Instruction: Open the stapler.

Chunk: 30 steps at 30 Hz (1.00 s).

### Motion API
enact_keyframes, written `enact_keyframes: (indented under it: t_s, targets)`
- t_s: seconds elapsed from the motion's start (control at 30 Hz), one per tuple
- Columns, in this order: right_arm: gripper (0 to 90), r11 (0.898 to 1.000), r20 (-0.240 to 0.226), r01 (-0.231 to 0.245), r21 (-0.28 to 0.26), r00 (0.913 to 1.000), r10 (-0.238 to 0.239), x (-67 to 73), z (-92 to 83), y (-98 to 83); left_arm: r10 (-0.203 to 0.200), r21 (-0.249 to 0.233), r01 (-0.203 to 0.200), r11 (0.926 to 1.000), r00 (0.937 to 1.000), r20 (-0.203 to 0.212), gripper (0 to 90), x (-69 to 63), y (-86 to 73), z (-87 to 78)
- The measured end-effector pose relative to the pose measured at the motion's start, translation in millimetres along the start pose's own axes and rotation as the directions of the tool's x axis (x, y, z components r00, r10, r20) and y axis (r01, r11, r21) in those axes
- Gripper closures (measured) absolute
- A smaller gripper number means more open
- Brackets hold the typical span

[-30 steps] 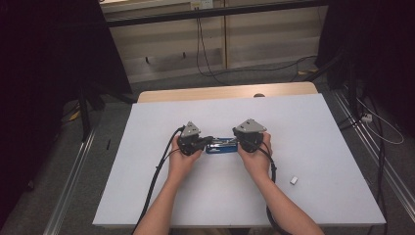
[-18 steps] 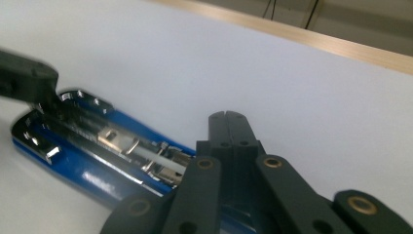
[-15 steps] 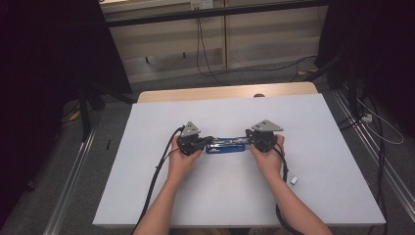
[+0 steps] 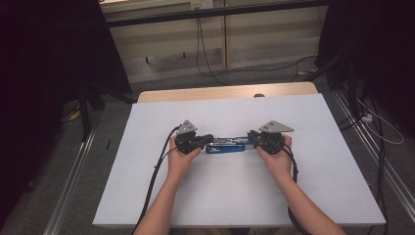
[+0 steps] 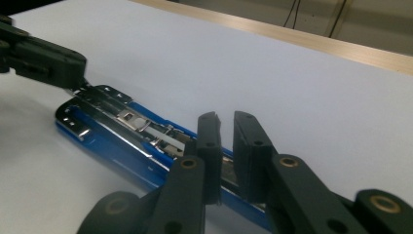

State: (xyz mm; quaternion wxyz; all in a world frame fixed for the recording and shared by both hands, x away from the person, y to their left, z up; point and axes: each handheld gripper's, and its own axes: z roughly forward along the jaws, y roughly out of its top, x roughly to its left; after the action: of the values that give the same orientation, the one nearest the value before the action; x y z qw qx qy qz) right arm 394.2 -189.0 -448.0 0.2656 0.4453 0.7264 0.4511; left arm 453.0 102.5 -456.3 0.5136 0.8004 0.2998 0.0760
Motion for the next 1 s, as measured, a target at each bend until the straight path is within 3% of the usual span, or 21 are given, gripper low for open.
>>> enact_keyframes:
  t_s: [0.13,0.23,0.33,0.47,0.57,0.67,0.77,1.0]
  targets:
    - [69.3,1.0,-0.023,-0.011,-0.011,0.9997,0.011,-5.7,-18.0,-1.8,-0.015,-0.005,0.015,0.9999,0.9998,0.01,69.6,-2.7,2.2,-1.6]
    - [59.2,1.0,-0.05,-0.022,-0.009,0.9985,0.022,-11.1,-32.9,-5.4,-0.011,-0.001,0.011,0.9999,0.9996,-0.026,58.7,-3.3,5.8,-7.7]
    - [51.3,1.0,-0.072,-0.01,-0.013,0.9973,0.009,-15.2,-47.1,-10.7,-0.041,0.023,0.042,0.9988,0.9984,-0.038,47.5,-1.8,7.0,-13.2]
    - [38.3,1.0,-0.066,-0.01,-0.004,0.9978,0.009,-18.5,-65.2,-19.4,-0.047,0.054,0.049,0.9973,0.9982,-0.038,35.8,-3.4,9.0,-20.5]
    - [28.6,1.0,-0.051,-0.014,0.011,0.9986,0.015,-21.2,-76.1,-26.5,-0.029,0.074,0.032,0.9967,0.9988,-0.04,27.7,-7.1,10.6,-23.6]
    - [23.4,1.0,-0.057,-0.021,0.011,0.9982,0.021,-24.4,-85.4,-30.6,-0.024,0.095,0.028,0.9951,0.9987,-0.045,15.7,-9.9,10.6,-26.1]
    - [18.2,0.999,-0.083,-0.026,0.026,0.9961,0.028,-29.2,-96.4,-40.5,-0.014,0.118,0.021,0.9928,0.9983,-0.056,11.3,-10.9,6.8,-33.2]
    - [15.0,0.998,-0.092,-0.023,0.064,0.9953,0.029,-34.0,-109.2,-54.4,0.017,0.129,-0.003,0.9917,0.9941,-0.107,8.7,-10.9,-1.2,-47.1]
